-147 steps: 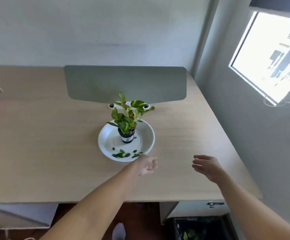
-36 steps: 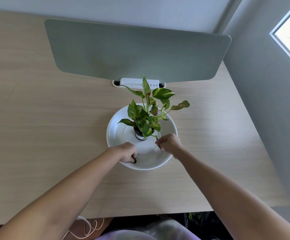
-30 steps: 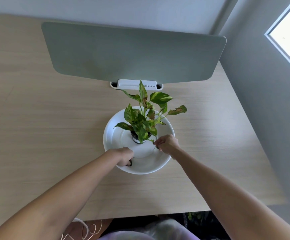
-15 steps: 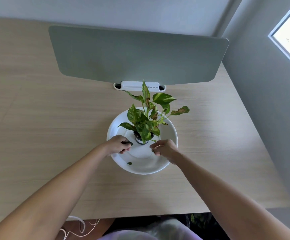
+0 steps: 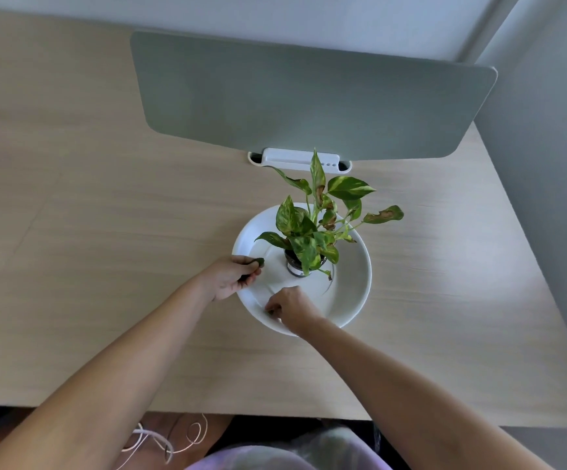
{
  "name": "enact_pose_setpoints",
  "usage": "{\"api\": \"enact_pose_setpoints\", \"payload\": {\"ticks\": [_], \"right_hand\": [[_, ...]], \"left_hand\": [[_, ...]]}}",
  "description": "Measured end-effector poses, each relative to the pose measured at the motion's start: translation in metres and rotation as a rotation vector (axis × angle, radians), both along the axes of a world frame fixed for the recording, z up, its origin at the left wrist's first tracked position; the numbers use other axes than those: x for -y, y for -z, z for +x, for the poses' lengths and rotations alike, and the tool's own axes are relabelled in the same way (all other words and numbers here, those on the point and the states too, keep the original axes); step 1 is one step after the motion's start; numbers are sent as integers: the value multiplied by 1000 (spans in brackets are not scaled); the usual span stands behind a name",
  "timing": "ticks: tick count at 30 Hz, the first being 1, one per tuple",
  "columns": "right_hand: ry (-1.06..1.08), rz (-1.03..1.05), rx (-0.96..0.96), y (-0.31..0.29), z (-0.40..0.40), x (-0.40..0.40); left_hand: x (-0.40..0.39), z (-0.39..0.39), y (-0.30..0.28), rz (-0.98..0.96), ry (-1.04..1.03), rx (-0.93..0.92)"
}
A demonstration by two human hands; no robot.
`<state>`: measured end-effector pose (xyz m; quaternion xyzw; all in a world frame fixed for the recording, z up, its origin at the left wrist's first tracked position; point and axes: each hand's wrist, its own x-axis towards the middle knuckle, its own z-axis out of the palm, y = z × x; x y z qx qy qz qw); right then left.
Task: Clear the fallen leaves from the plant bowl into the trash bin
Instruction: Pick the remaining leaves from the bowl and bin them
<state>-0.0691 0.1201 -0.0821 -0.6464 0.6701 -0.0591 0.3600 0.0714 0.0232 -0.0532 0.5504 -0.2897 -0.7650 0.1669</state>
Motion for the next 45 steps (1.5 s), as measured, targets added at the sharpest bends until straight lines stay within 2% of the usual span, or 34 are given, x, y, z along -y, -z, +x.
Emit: {"api": "enact_pose_setpoints", "payload": {"ticks": [6, 9, 15, 18, 22, 26, 31, 36, 41, 45], "right_hand": [[-191, -94, -142, 2, -2, -1], [-167, -104, -127, 6, -3, -3], [547, -77, 255, -1, -31, -13], [867, -24, 528, -9, -59, -27], [1081, -83, 849, -24, -98, -64], [1182, -143, 980, -35, -138, -118], [1343, -178, 1025, -31, -197, -220], [1534, -208, 930, -14, -242, -334], [1719, -88, 806, 28, -270, -430], [1862, 33, 739, 81, -276, -459]], "left_hand": [[0, 7, -2, 26, -22, -26], [0, 6, -1, 27, -12, -18], [0, 3, 0, 90, 69, -14], [-7, -8, 1, 126, 162, 2], [-32, -45, -4, 126, 375, -8], [-66, -94, -5, 131, 505, -63], [-133, -179, -12, 104, 614, -96], [-223, -260, -5, 99, 756, -83], [-329, -318, 27, 157, 927, 41], [-381, -342, 82, 148, 910, 220]]}}
